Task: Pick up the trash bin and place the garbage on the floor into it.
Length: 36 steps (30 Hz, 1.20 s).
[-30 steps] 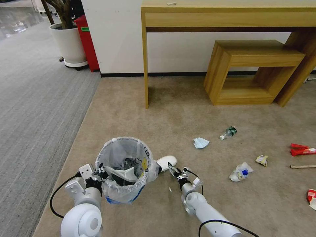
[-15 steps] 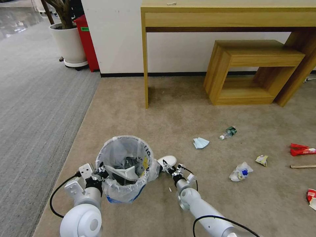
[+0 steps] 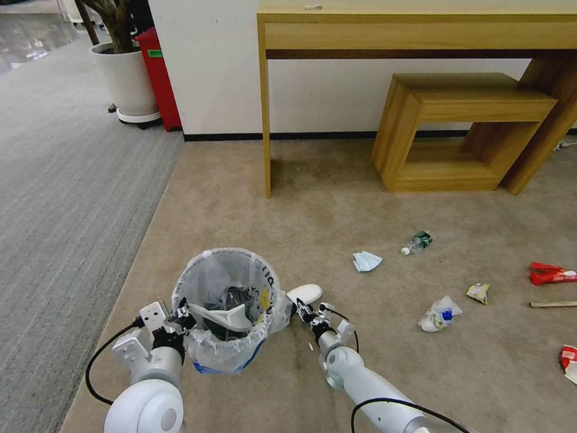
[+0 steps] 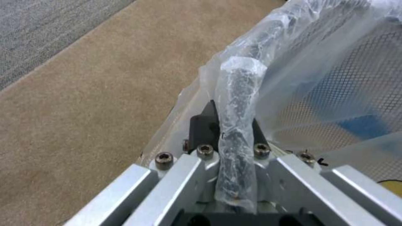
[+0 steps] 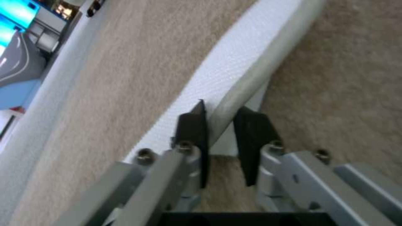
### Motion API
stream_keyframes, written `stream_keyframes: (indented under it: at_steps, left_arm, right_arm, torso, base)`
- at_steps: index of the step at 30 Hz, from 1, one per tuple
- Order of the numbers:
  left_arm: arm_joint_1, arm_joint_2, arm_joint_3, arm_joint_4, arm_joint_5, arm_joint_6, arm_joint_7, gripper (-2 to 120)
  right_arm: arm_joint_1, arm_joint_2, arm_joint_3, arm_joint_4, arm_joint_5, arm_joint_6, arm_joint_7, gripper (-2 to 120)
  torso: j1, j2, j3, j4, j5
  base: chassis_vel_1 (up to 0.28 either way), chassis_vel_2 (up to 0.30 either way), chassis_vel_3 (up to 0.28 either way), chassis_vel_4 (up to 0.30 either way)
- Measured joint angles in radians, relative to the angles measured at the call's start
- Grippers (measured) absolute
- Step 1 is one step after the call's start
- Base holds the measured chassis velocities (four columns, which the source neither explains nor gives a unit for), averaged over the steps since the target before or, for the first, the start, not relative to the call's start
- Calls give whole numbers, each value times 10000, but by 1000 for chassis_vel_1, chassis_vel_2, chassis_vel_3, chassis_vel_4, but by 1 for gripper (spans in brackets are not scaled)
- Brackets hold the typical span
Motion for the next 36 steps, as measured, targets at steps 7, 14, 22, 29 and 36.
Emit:
stream_keyframes:
  at_steps: [7, 14, 22, 29, 36]
  left_arm:
    - [4, -30, 8, 24, 46, -49, 26, 1]
    - [-42, -6, -62, 209, 53, -49, 30, 1]
    - [-44, 8, -136, 292, 61, 48, -16, 1]
    - [5, -50, -123, 298, 133, 79, -31, 1]
    - [-70, -109, -115, 255, 148, 109, -43, 1]
  right_arm:
    - [-83, -109, -26, 30, -221, 127, -97, 0]
    - [-272, -585, -214, 1140, -82, 441, -425, 0]
    - [-594, -2634, -575, 5420, 375, 706, -119, 0]
    - [-145, -4610, -507, 8811, 482, 593, 188, 0]
    - [1063, -5631, -1232, 11369, 407, 290, 201, 0]
  torso:
    - [0, 0, 0, 0, 1]
    - [0, 0, 0, -1, 0]
    - [0, 1, -1, 3, 2]
    - [0, 0, -1, -2, -2]
    - [0, 1, -1, 3, 0]
  base:
    - [0, 0, 0, 0]
    - [0, 0, 0, 0]
    - [0, 0, 0, 0]
    - [0, 0, 0, 0]
    - [0, 0, 0, 0]
